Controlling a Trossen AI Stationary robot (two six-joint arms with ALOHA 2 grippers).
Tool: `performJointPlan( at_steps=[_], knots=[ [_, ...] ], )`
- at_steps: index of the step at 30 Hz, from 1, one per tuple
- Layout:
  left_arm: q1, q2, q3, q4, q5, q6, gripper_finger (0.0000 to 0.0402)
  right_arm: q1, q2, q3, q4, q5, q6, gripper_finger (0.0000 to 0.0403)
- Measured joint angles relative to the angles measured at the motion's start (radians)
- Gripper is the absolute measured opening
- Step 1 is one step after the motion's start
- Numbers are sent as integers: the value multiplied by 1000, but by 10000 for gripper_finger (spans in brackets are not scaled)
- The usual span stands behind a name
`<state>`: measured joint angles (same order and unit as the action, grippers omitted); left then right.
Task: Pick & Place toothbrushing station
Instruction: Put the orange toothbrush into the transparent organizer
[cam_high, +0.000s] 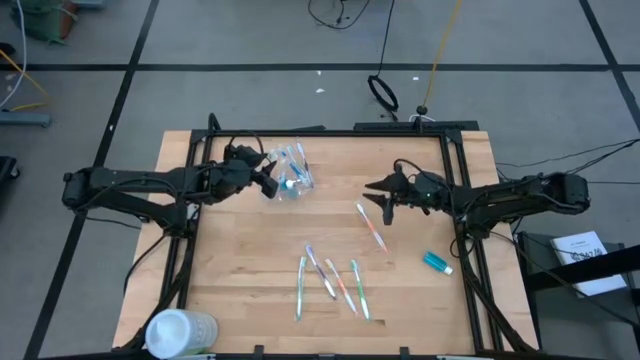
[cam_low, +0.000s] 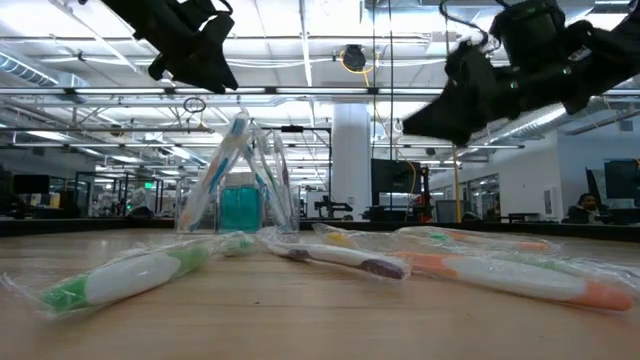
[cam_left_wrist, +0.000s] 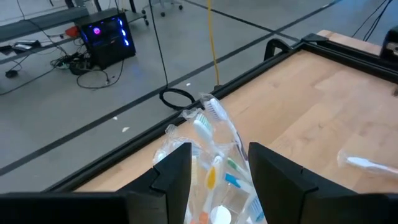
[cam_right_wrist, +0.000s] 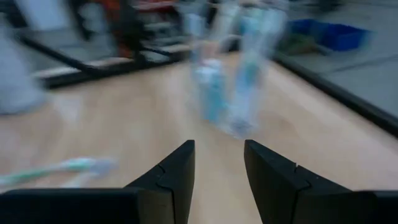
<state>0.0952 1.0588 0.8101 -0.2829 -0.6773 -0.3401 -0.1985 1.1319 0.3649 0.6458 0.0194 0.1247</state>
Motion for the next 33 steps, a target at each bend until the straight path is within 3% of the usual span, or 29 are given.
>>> performJointPlan(
  at_steps=[3, 9, 13, 16, 19, 28, 33],
  knots=[
    [0, 0, 0, 0, 3, 0, 166, 50, 5, 59, 15, -77, -11, 130],
    [8, 0, 0, 20, -1, 33, 166, 174, 126, 243, -103, 15, -125, 130],
    [10, 0, 0, 49, -3, 74, 166, 207, 211, 410, -506, 139, -131, 130],
    [9, 0, 0, 44, -3, 84, 166, 207, 259, 504, -815, 189, 43, 130],
    [9, 1, -1, 40, -2, 84, 166, 200, 291, 526, -975, 187, 234, 130],
    [10, 1, -1, 49, 4, 126, 166, 155, 382, 477, -1012, 186, 421, 130],
    [17, 1, -1, 56, -1, 137, 166, 140, 402, 426, -914, 184, 456, 130]
  ],
)
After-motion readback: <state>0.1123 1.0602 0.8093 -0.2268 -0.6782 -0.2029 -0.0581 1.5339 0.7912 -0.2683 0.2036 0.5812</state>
